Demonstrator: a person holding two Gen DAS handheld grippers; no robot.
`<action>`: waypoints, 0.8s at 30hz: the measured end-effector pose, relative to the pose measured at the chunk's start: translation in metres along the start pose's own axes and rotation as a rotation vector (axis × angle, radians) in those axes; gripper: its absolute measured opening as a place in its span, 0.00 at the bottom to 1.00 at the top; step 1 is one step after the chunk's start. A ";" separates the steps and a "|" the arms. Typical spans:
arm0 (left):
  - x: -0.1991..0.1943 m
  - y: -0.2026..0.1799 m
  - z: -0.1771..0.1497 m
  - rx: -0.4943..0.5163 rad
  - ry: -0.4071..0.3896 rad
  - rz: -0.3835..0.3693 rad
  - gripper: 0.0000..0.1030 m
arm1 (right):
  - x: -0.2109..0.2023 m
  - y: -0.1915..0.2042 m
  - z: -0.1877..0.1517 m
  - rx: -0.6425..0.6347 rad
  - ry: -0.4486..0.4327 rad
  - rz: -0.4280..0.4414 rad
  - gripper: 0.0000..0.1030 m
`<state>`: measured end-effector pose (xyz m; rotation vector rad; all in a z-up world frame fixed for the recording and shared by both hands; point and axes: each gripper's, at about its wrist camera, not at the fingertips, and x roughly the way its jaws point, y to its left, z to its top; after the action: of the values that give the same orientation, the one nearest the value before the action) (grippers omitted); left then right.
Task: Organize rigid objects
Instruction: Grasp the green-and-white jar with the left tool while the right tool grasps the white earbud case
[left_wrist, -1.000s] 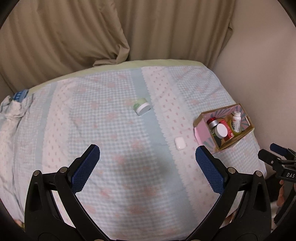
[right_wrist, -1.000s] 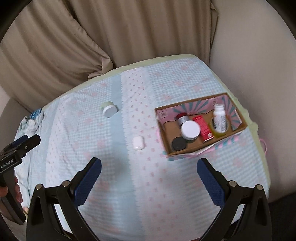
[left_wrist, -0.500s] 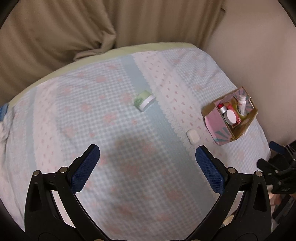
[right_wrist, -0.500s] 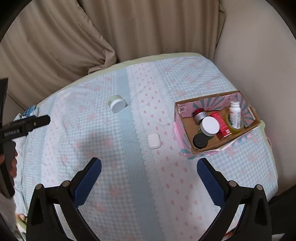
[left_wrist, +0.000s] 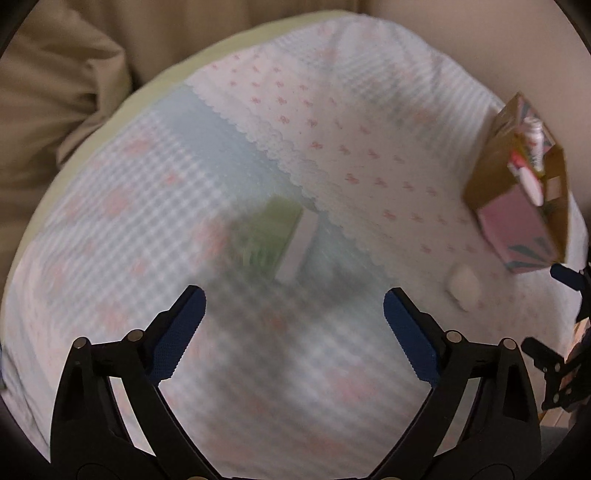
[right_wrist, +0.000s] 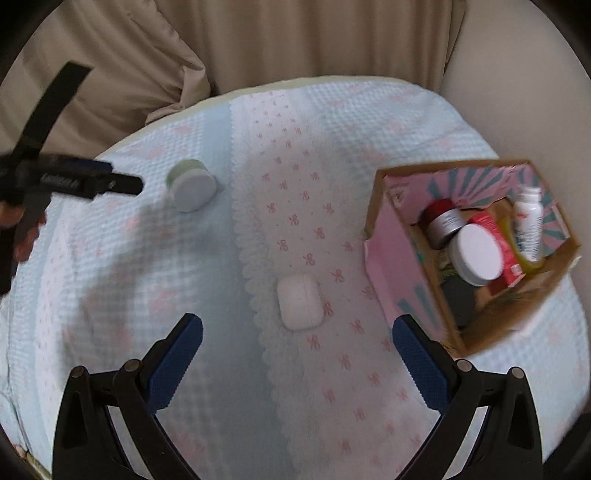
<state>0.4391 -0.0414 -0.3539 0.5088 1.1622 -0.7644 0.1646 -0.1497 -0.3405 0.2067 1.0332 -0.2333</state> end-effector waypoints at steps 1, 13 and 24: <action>0.012 0.001 0.006 0.020 0.009 0.000 0.90 | 0.011 -0.001 -0.002 0.006 0.000 0.000 0.99; 0.095 0.008 0.028 0.121 0.113 -0.004 0.70 | 0.099 -0.008 -0.007 -0.028 0.067 -0.028 0.78; 0.107 0.015 0.031 0.085 0.136 0.002 0.44 | 0.113 0.005 -0.002 -0.113 0.092 -0.061 0.40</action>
<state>0.4908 -0.0828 -0.4450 0.6413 1.2581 -0.7893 0.2204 -0.1555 -0.4391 0.0846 1.1412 -0.2218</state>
